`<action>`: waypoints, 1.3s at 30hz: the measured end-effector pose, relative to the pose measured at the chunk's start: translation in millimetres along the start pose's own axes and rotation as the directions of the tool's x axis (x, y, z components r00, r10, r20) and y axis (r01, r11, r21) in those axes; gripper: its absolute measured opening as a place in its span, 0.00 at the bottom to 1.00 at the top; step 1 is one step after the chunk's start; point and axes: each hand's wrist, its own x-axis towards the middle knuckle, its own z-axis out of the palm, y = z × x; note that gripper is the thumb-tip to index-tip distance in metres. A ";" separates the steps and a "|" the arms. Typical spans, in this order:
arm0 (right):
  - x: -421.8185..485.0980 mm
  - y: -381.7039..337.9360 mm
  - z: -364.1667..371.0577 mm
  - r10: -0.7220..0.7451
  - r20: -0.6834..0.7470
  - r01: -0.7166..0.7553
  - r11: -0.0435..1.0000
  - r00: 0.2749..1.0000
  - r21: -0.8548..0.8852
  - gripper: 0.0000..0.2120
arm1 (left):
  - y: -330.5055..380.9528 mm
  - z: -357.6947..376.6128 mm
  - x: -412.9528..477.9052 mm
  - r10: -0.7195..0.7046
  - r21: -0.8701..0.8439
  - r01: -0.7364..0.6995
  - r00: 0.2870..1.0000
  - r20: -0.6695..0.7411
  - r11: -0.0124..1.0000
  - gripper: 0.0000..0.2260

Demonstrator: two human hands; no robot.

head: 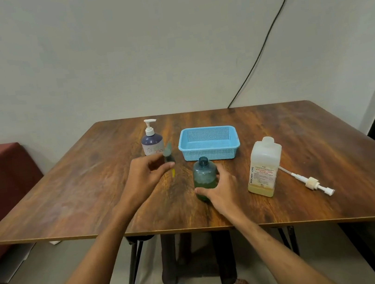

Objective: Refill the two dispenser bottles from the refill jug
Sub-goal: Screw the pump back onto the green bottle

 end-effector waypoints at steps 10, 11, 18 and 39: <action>-1.8 3.2 0.8 -0.020 0.009 0.020 0.999 1.000 -0.043 0.39 | 72.0 -8.1 62.9 -0.114 -0.326 0.044 0.974 -0.196 0.944 0.13; -1.9 3.5 0.6 -0.026 0.009 0.026 0.999 1.000 -0.044 0.38 | 76.9 -6.7 67.2 -0.121 -0.337 0.048 0.972 -0.200 0.940 0.14; -2.7 3.7 -0.2 -0.043 0.023 0.044 0.998 0.999 -0.040 0.37 | 88.8 10.7 77.9 -0.152 -0.327 0.083 0.969 -0.194 0.942 0.17; 1.1 5.2 -0.5 -0.011 0.049 0.012 1.000 0.999 -0.011 0.37 | 65.5 53.5 53.2 -0.264 -0.245 0.236 0.960 -0.089 0.940 0.18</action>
